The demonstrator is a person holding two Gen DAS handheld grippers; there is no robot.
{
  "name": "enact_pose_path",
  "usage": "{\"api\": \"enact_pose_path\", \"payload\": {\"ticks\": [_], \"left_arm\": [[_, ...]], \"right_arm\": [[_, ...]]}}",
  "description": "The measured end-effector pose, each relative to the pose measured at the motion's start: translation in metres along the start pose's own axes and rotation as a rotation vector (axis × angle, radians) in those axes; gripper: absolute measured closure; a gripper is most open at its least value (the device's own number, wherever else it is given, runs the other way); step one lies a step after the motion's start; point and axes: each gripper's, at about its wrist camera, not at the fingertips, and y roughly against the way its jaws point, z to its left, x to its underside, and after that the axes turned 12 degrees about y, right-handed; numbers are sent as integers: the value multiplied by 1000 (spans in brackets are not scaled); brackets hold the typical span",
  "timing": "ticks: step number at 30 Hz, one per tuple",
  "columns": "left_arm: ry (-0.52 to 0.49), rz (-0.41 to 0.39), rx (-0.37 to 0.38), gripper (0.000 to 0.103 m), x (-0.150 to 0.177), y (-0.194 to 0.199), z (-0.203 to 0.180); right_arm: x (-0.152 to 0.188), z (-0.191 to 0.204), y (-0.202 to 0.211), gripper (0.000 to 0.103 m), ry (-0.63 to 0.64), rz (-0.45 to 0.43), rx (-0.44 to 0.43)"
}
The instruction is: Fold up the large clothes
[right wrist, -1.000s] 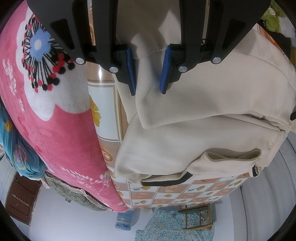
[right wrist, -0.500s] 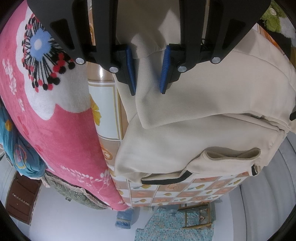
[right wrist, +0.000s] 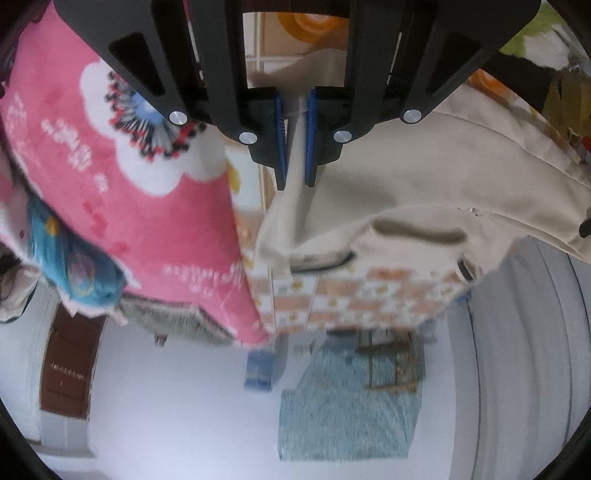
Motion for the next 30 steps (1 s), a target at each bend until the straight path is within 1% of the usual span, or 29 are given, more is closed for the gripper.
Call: {"api": "enact_pose_path", "payload": {"ticks": [4, 6, 8, 12, 14, 15, 16, 17, 18, 20, 22, 24, 25, 26, 27, 28, 30], "left_arm": [[18, -55, 47, 98, -35, 3, 4], [34, -74, 74, 98, -55, -5, 7], [40, -96, 82, 98, -75, -18, 8], [65, -111, 85, 98, -118, -63, 16], [71, -95, 79, 98, -135, -92, 19], [70, -80, 72, 98, -140, -106, 19], [77, -58, 62, 98, -145, -125, 20], [81, -35, 59, 98, -147, -139, 20], [87, -3, 56, 98, -148, -158, 20], [104, 68, 51, 98, -142, -197, 22], [93, 153, 27, 93, -130, -229, 21], [81, 285, -33, 90, -110, -269, 23], [80, 320, -61, 90, -103, -278, 24], [87, 349, -93, 85, -97, -286, 29], [111, 349, -94, 79, -94, -285, 34], [143, 330, -84, 77, -94, -277, 40], [174, 297, -72, 78, -97, -261, 46]], "right_arm": [[-31, -7, 6, 94, 3, -78, -9], [-49, -10, 1, 94, 16, -111, -4], [-66, -12, -6, 94, 34, -139, 9], [-110, -28, -35, 94, 37, -196, 21], [-128, -36, -53, 94, 15, -205, 4], [-137, -43, -71, 94, -2, -200, -5], [-140, -46, -81, 94, -10, -192, -12], [-145, -51, -102, 94, -31, -170, -30], [-145, -52, -114, 94, -43, -154, -43], [-142, -53, -148, 93, -49, -109, -57], [-133, -53, -197, 93, -59, -5, -73], [-120, -53, -239, 93, -70, 115, -80], [-113, -53, -253, 93, -71, 169, -66], [-106, -56, -264, 93, -78, 214, -47], [-103, -58, -267, 89, -87, 225, -42], [-99, -62, -264, 88, -105, 217, -48], [-95, -68, -246, 81, -126, 183, -48]]}}
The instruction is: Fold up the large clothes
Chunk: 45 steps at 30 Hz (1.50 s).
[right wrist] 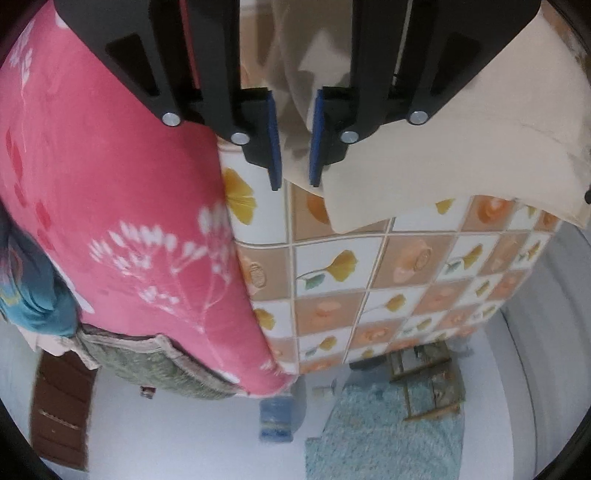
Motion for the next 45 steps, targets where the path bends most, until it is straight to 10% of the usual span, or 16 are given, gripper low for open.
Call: {"api": "enact_pose_path", "payload": {"ticks": [5, 10, 13, 18, 29, 40, 45], "left_arm": [[-36, -64, 134, 70, 13, 48, -12], [-35, 73, 157, 57, 55, 43, -16], [59, 199, 61, 56, 85, 18, 11], [111, 110, 79, 50, 100, 59, 27], [2, -50, 149, 15, 133, 151, -25], [-80, -127, 101, 8, 140, 188, -76], [-82, -132, 60, 8, 144, 190, -84]], "right_arm": [[19, 6, 45, 64, 20, -71, -118], [64, 28, 65, 57, 77, -23, -269], [98, 18, 49, 56, 17, 103, -206], [122, 11, 86, 55, -27, 93, -96], [134, 72, 168, 14, 9, -80, -43], [128, 126, 232, 7, 32, -334, 1], [128, 135, 231, 7, 40, -304, -48]]}}
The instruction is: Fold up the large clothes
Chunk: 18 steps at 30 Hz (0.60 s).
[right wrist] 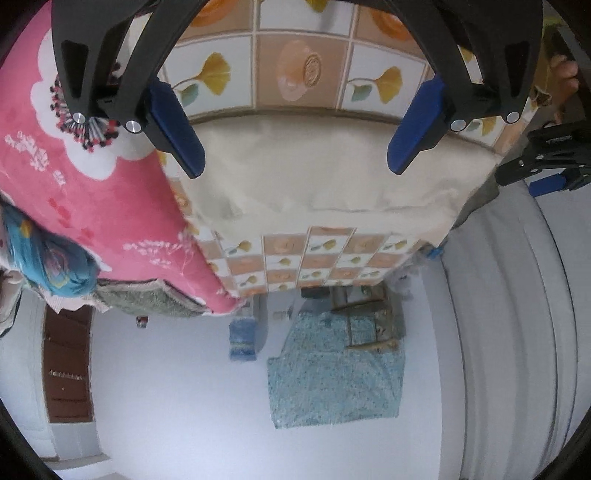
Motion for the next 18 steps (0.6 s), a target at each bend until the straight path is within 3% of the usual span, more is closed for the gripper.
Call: {"api": "enact_pose_path", "payload": {"ticks": [10, 18], "left_arm": [[-17, 34, -133, 8, 19, -10, -6], [16, 75, -167, 8, 28, -25, -12]], "right_arm": [[14, 7, -26, 7, -43, 136, -43], [19, 13, -38, 7, -24, 191, -30]]}}
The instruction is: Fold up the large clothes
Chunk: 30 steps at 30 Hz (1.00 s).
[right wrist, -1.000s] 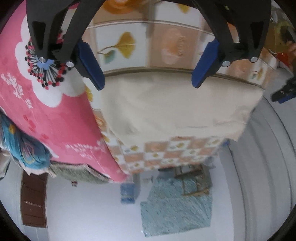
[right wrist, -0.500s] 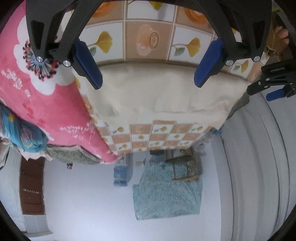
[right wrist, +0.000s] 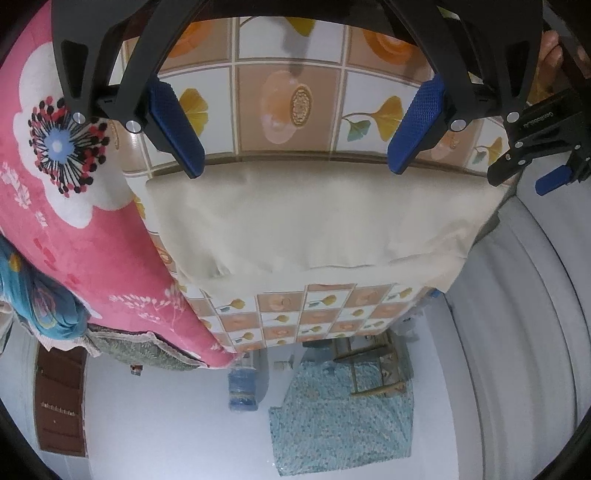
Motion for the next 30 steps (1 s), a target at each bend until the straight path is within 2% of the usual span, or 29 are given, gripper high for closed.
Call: {"api": "enact_pose_path", "payload": {"ticks": [6, 16, 30], "left_arm": [[17, 36, -25, 8, 2, -11, -6], [37, 80, -47, 8, 4, -20, -8], [35, 86, -46, 8, 5, -23, -8]], "right_arm": [[4, -1, -8, 7, 22, 41, 42], [7, 2, -18, 7, 30, 77, 9], [6, 8, -20, 7, 43, 89, 0]]}}
